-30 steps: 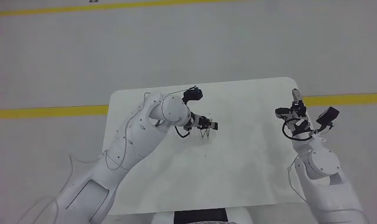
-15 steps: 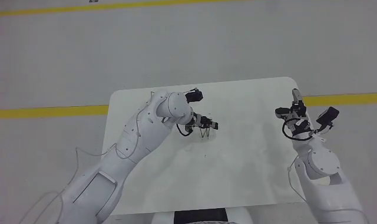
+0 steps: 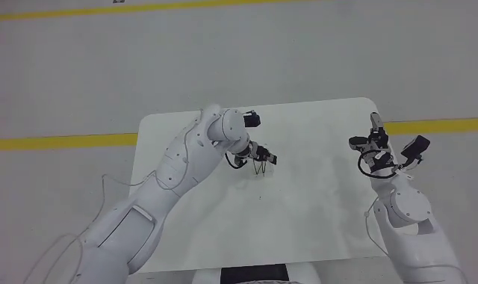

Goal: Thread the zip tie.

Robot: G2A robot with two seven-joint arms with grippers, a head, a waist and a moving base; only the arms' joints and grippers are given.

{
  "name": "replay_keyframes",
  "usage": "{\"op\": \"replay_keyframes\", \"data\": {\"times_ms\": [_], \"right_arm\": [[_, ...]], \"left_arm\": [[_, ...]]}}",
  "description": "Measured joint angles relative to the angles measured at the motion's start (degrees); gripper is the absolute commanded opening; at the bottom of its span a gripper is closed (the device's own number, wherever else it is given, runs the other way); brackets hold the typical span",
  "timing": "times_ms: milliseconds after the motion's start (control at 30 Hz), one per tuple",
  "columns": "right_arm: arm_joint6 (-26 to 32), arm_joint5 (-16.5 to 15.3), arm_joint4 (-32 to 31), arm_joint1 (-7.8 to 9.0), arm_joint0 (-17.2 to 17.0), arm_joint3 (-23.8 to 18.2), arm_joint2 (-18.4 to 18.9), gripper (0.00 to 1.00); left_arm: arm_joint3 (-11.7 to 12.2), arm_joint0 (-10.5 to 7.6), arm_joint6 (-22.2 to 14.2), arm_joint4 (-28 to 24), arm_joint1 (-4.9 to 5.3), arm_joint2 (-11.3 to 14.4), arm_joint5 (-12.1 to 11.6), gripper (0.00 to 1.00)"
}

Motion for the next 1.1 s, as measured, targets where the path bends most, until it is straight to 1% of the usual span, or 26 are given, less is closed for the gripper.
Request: {"op": "replay_keyframes", "data": {"times_ms": [67,100,133,533,600,633,733,767,867,1100], "right_arm": [[0.0,0.0,0.0,0.0,0.0,0.0,0.0,1.0],[0.0,0.0,0.0,0.0,0.0,0.0,0.0,1.0],[0.0,0.0,0.0,0.0,0.0,0.0,0.0,1.0],[0.0,0.0,0.0,0.0,0.0,0.0,0.0,1.0],[0.0,0.0,0.0,0.0,0.0,0.0,0.0,1.0],[0.0,0.0,0.0,0.0,0.0,0.0,0.0,1.0],[0.0,0.0,0.0,0.0,0.0,0.0,0.0,1.0],[0.0,0.0,0.0,0.0,0.0,0.0,0.0,1.0],[0.0,0.0,0.0,0.0,0.0,0.0,0.0,1.0],[0.0,0.0,0.0,0.0,0.0,0.0,0.0,1.0]], "left_arm": [[2.2,-0.93,-0.5,1.4,-1.21,-0.4,0.0,1.0],[2.9,-1.1,-0.7,1.7,-1.63,-0.5,0.0,1.0],[3.2,-1.15,-0.8,1.9,-1.83,-0.6,0.0,1.0],[3.2,-1.11,-0.8,1.8,-1.81,-0.7,0.0,1.0],[4.6,-0.85,0.3,2.4,-2.1,-0.6,0.0,1.0],[5.9,-0.93,0.6,2.7,-2.52,-0.6,0.0,1.0],[8.5,-1.62,0.1,3.2,-3.79,-0.6,0.0,1.0],[9.6,-1.95,0.0,3.5,-4.43,-0.7,0.0,1.0],[10.9,-2.4,-0.3,4.5,-5.79,-0.6,0.0,1.0],[10.9,-2.4,-0.3,4.6,-5.8,-0.5,0.0,1.0]]}}
